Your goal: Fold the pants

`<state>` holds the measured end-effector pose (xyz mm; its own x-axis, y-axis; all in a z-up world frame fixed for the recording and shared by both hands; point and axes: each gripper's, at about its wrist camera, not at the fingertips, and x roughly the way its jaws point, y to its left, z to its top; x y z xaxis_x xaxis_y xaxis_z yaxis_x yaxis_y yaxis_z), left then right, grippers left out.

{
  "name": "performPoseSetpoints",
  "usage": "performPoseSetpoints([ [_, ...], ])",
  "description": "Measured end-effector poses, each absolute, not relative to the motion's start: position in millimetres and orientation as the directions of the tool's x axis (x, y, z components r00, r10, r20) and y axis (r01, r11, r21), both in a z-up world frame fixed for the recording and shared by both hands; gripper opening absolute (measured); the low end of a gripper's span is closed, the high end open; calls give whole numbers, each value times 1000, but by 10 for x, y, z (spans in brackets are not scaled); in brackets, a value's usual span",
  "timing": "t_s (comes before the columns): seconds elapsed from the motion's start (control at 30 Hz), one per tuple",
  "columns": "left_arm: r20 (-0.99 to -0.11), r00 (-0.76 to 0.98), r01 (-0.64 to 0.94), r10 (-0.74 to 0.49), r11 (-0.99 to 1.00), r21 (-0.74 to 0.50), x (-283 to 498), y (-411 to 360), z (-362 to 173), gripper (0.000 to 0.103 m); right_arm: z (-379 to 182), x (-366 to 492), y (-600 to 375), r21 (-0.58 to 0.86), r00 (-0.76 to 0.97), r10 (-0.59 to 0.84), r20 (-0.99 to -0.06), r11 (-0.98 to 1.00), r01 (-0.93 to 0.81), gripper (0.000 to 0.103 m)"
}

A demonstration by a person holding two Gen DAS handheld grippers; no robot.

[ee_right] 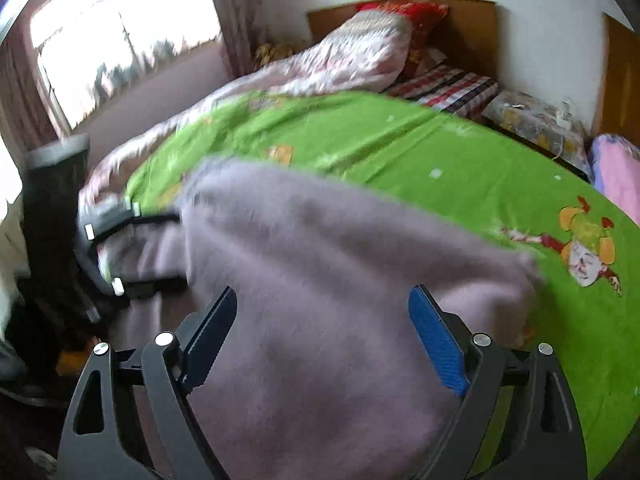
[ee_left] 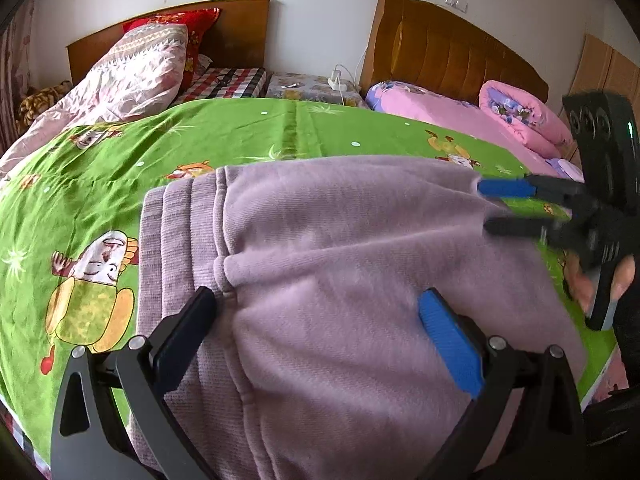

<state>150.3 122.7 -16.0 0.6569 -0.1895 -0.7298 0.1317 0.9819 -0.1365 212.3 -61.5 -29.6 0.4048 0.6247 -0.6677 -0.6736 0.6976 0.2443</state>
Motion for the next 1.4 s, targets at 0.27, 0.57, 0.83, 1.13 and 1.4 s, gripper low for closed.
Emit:
performPoseSetpoints([
  [0.27,-731,656,130,-188,982,-136,1512,1234,-160,101,-634,2656,-477,210,408,532,-742,763,-612,86],
  [0.57,-730,658,125,-183,983,-134,1529,1223,-166,101,-577,2788,-607,172,479,465,-745,827,-535,89],
  [0.83,-727,664,119,-174,985,-127,1510,1203,-177,101,-397,2602,-959,247,585,449,-676,885,-394,88],
  [1.13,-720,677,119,-155,988,-101,1488,1174,-187,101,-271,1068,-454,-44,569,454,-686,754,-655,89],
  [1.4,-706,704,63,-82,997,-52,1318,1099,-149,101,-381,491,-446,-68,563,406,-720,765,-640,89],
])
